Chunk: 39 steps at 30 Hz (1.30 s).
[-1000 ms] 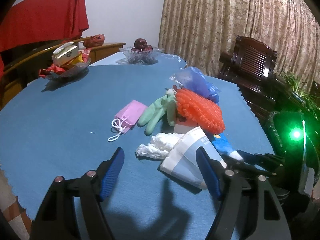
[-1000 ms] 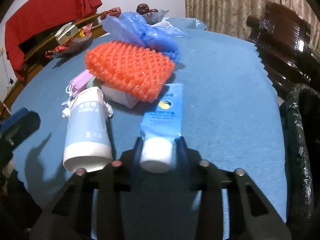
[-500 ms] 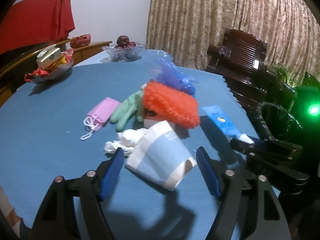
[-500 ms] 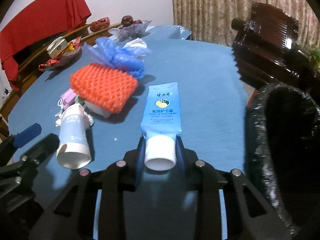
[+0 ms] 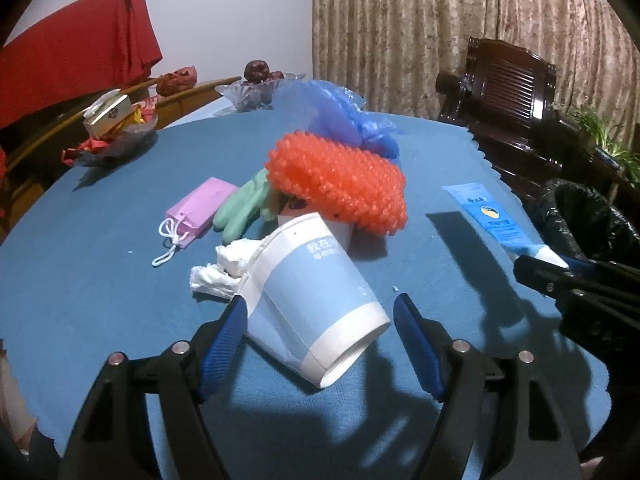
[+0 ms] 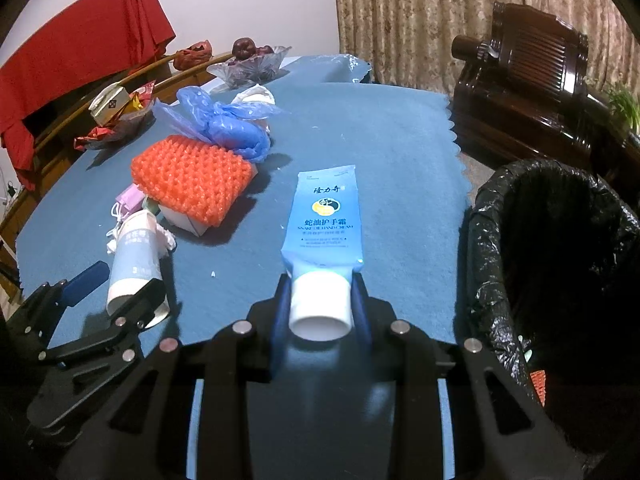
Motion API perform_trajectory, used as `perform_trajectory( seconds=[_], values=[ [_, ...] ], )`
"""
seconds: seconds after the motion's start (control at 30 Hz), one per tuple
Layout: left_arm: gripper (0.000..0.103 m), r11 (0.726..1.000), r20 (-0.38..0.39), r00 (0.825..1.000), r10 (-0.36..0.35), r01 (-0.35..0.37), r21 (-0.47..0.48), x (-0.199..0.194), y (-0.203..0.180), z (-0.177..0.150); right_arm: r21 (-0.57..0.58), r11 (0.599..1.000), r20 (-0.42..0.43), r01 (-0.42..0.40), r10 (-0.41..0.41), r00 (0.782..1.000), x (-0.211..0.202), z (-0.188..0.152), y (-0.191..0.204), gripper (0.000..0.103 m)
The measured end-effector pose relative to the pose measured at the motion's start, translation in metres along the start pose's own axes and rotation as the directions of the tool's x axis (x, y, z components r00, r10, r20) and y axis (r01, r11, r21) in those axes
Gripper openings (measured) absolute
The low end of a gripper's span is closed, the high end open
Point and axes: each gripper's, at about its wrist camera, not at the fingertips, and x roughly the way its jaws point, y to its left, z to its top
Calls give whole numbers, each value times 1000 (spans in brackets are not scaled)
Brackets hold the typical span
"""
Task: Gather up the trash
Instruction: 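Grasp the blue hand-cream tube with the right gripper while the left gripper grasps the white paper cup, then carry the cup and tube over the bin and release both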
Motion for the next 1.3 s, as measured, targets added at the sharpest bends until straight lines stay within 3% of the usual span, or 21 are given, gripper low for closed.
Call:
perform_trajectory(
  seconds=[0.13, 0.37, 0.93, 1.3],
  values=[
    [55, 1000, 5, 1000, -19, 19, 2, -2, 2, -1, -4, 1000, 3, -2, 2, 1000, -1, 1, 3, 29],
    [47, 998, 20, 998, -56, 56, -19, -15, 10, 1, -24, 1000, 18, -12, 12, 1000, -9, 2, 9, 29],
    [46, 990, 124, 982, -141, 140, 13, -64, -10, 30, 11, 1000, 124, 7, -8, 992, -65, 17, -4, 29],
    [46, 963, 170, 949, -267, 254, 94, -75, -65, 59, 85, 992, 194, 93, -108, 975, -112, 24, -55, 29]
  ],
)
